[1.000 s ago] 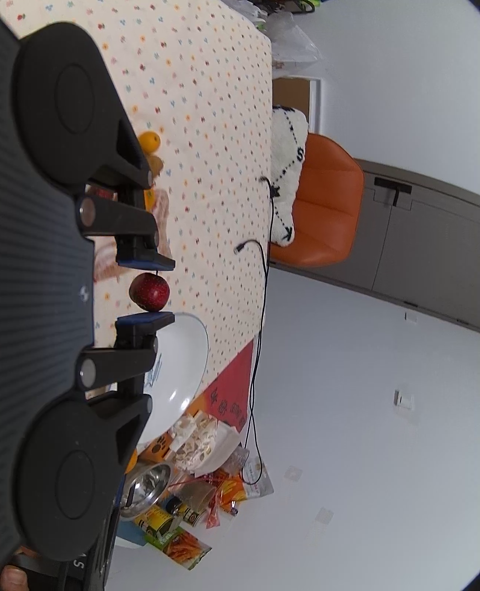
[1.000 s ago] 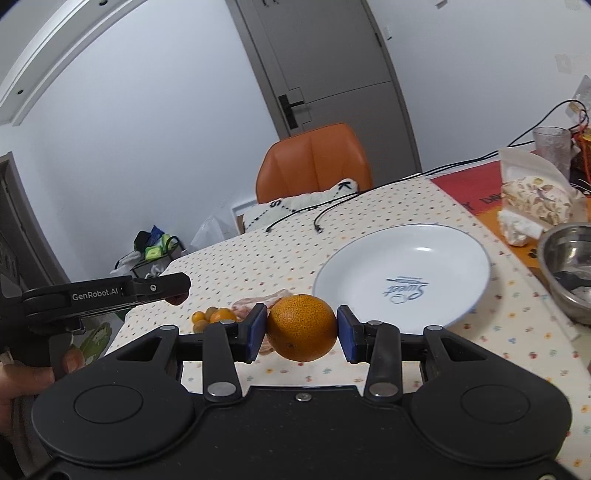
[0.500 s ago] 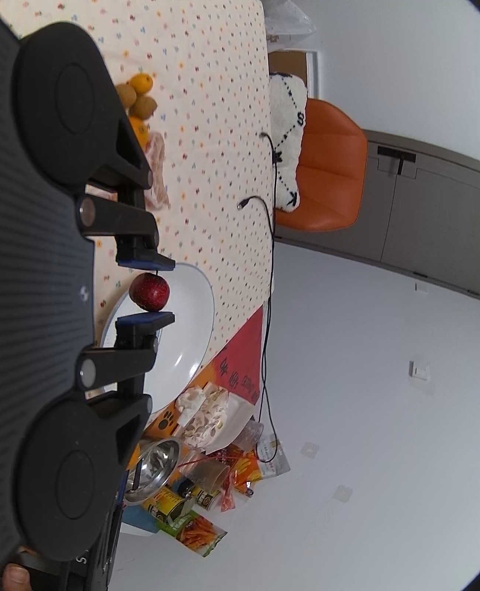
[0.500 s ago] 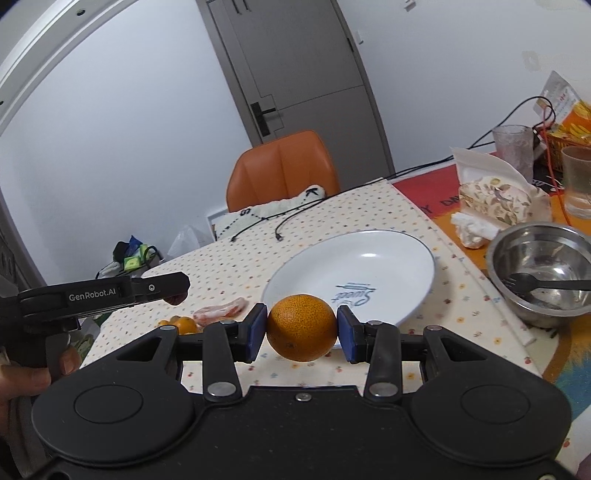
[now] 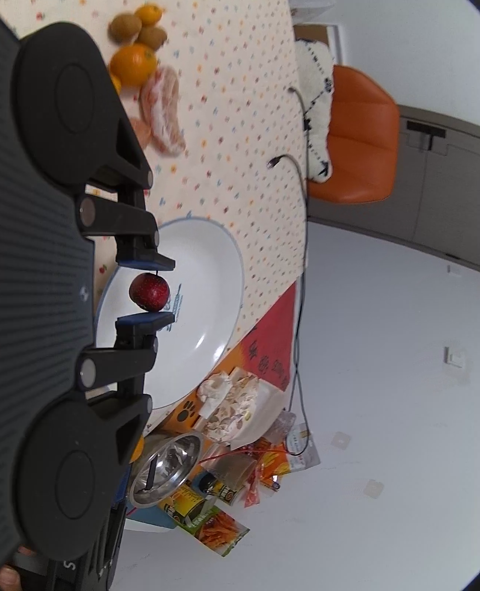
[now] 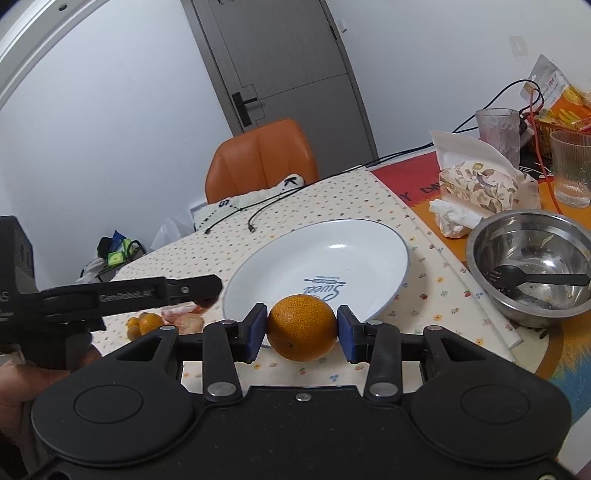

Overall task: Organize fruits
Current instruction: 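Carry the orange and red plum over the white plate with both tools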

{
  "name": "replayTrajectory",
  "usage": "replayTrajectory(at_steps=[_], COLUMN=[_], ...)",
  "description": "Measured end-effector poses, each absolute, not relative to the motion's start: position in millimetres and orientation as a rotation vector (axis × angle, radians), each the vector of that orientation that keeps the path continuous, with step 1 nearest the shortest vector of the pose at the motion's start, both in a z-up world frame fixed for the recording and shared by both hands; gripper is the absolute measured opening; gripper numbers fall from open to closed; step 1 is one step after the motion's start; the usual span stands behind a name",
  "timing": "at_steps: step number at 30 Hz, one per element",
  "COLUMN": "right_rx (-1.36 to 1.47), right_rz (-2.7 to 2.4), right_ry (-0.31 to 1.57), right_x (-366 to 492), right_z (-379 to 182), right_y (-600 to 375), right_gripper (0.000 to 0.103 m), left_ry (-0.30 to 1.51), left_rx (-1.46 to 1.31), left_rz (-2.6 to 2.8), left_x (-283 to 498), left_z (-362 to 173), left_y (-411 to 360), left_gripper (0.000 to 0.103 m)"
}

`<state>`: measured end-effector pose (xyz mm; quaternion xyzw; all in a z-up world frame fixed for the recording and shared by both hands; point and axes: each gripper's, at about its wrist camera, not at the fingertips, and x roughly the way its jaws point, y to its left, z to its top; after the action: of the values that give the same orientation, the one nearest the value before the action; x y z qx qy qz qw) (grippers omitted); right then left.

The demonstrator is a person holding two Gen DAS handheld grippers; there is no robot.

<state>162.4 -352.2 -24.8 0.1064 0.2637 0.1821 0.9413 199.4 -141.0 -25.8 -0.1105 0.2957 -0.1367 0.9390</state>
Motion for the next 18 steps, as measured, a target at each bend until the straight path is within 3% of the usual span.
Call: replayTrajectory(at_steps=[18], right_rx=[0.238], right_rz=[0.342], right_ry=[0.579], right_x=[198], right_z=[-40], right_y=[-367], right_gripper=[0.039], left_ry=[0.697], left_rx=[-0.207], left_rz=[-0.317], left_x=[239], left_z=[-56], left_y=[-167], left_gripper=[0.022])
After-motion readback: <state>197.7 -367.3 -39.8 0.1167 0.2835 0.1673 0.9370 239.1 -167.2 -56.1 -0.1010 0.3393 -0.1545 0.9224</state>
